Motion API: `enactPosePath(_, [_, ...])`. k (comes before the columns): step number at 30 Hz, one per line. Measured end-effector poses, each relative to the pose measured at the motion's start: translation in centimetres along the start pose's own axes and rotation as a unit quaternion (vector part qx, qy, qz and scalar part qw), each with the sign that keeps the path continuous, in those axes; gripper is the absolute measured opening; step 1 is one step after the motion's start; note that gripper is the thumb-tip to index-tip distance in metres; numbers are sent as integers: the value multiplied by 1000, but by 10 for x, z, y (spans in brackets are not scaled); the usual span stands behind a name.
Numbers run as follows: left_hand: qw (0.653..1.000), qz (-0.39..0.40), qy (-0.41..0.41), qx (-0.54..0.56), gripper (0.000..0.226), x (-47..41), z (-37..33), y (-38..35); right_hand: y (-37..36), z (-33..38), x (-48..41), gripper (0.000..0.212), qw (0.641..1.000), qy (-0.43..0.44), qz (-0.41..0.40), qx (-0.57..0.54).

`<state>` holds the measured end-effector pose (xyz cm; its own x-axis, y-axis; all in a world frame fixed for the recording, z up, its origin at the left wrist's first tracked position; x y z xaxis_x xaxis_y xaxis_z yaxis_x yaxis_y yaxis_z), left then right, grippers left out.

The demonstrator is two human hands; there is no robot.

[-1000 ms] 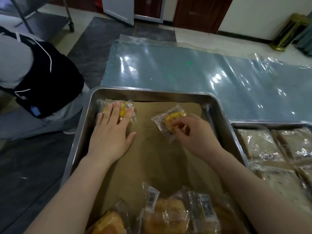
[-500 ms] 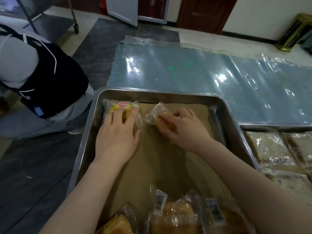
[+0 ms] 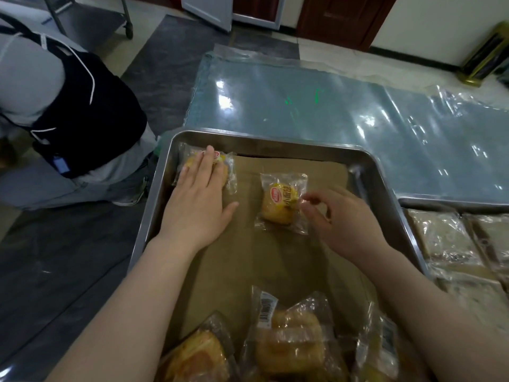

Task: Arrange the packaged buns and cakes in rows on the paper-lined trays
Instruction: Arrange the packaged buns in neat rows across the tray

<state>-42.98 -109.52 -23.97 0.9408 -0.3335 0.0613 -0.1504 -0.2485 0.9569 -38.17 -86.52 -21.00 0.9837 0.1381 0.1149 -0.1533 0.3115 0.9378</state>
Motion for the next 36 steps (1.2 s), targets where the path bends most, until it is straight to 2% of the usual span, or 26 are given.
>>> enactPosePath(1, [1000,4,-3,4,80,0,1,0,0,2,0,28,1000,21,-1,12])
enactPosePath(2, [1000,8,-4,6,81,0,1,-1,-2,5,-2,31,999,47,22,16])
enactPosePath(4, [1000,17,-4,8,81,0,2,-2,-10,11,-5,46,991,84,105,13])
enactPosePath(6, [1000,31,-6,-3,78,1,1,-6,-17,15,-10,59,986,82,146,24])
enactPosePath(12, [999,40,3,-18,78,-1,3,-13,-30,29,-40,74,982,20,107,152])
enactPosePath(19, [999,41,4,-21,78,0,4,-13,-50,53,-55,83,988,-18,93,121])
enactPosePath(25, [999,36,1,12,84,1,1,-6,-34,64,-52,73,990,2,136,34])
enactPosePath(29, [998,-34,-9,50,78,3,-2,9,-7,69,-16,46,998,28,57,7])
enactPosePath(30, [997,-45,-9,60,75,4,-2,12,-3,66,-6,36,996,28,82,0])
enactPosePath(32, [996,-49,-14,68,71,4,-3,14,-2,60,14,25,972,-2,234,-31])
enactPosePath(34, [997,-43,-21,66,70,4,-4,14,-4,57,31,38,911,-25,405,-77])
enactPosePath(36, [997,-37,-23,65,69,4,-4,14,-8,59,41,41,874,-9,473,-113])
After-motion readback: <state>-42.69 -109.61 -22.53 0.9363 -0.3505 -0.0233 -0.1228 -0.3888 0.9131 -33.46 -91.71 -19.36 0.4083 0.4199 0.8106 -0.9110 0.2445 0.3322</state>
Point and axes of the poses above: each hand's wrist, its own x-axis away from the middle knuckle, its own y-axis out of the back of the hand, z = x × y, the point moved 3 cm from there along -x, towards the middle knuckle, and after that the axes turned 12 degrees about z, right-handed, at the moved point
